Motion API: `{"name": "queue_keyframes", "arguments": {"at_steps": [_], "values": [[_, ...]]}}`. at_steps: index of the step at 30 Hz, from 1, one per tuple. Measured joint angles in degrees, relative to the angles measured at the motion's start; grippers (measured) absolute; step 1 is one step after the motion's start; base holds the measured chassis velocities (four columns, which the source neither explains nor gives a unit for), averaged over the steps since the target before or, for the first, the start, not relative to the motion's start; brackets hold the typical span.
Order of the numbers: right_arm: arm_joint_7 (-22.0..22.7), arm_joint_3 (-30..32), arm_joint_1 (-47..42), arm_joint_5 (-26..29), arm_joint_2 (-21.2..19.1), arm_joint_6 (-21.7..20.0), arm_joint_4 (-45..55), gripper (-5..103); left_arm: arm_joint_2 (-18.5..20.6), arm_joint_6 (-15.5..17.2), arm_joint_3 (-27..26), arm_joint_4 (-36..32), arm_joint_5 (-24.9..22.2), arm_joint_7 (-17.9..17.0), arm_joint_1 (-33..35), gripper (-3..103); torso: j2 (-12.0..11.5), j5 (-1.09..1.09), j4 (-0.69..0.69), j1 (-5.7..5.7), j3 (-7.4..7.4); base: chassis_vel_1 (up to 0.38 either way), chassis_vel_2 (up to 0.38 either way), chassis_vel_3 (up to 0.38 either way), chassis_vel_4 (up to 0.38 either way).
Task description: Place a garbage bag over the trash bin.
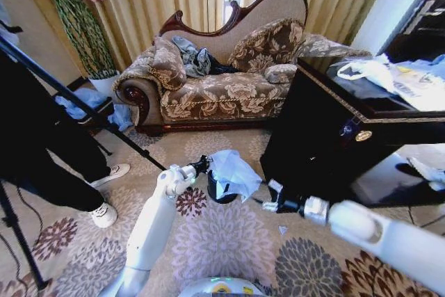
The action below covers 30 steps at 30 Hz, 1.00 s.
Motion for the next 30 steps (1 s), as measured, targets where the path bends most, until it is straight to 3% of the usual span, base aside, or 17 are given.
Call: {"name": "queue_keyframes", "arguments": {"at_steps": [1,2,4,9,10,11,14,22,30], "values": [[0.6,-0.2,-0.4,-0.1,1.1,-0.3,-0.4,42,-0.1,0.0,0.1,0.1,0.1,0.0,-0.2,0,0.0,0.0,-0.01,0.0,0.0,0.0,0.0,0.0,0.0],[2.6,-0.8,-0.7,-0.4,3.9,-1.5,-1.4,30,-0.1,-0.1,0.4,0.3,0.2,0.0,-0.6,0,0.0,0.0,-0.01,0.0,0.0,0.0,0.0,0.0,0.0],[3.7,-1.2,-0.5,-0.2,5.5,-2.1,-2.0,30,0.0,-0.1,0.6,0.3,0.2,0.0,-0.7,0,0.0,0.01,-0.01,0.0,0.0,0.0,0.0,0.0,0.0],[6.3,-3.9,5.2,1.3,11.5,-4.1,-5.6,9,0.6,-0.1,1.1,-0.4,0.2,0.0,0.0,0,0.0,-0.02,0.02,0.0,0.0,0.0,0.0,0.0,0.0],[6.7,-4.1,6.3,1.6,12.4,-4.5,-6.3,9,0.6,-0.1,1.2,-0.6,0.2,0.0,0.3,0,0.0,-0.02,0.02,0.0,0.0,0.0,0.0,0.0,0.0],[7.3,-4.2,7.8,2.3,14.0,-5.5,-7.3,1,0.6,-0.1,1.6,-0.7,0.2,0.0,0.6,0,0.0,-0.02,0.03,0.0,0.0,0.0,0.0,0.0,0.0],[8.0,-4.5,8.9,2.7,15.5,-6.2,-8.6,1,0.5,-0.1,2.1,-1.0,0.2,0.0,0.9,0,0.0,-0.05,0.0,0.0,0.0,0.0,0.0,0.0,0.0],[9.9,-6.5,12.2,-2.5,26.1,-3.2,-21.5,0,0.8,0.0,2.7,-3.2,-0.2,-0.1,2.0,0,0.0,-0.01,0.01,0.0,0.01,0.0,0.0,0.0,0.0],[14.4,-6.5,14.0,-5.3,30.4,-2.3,-25.3,0,1.7,-0.1,1.9,-5.6,-1.2,-0.6,3.2,0,0.0,-0.02,0.01,0.0,0.0,0.0,0.0,0.0,0.0]]}}
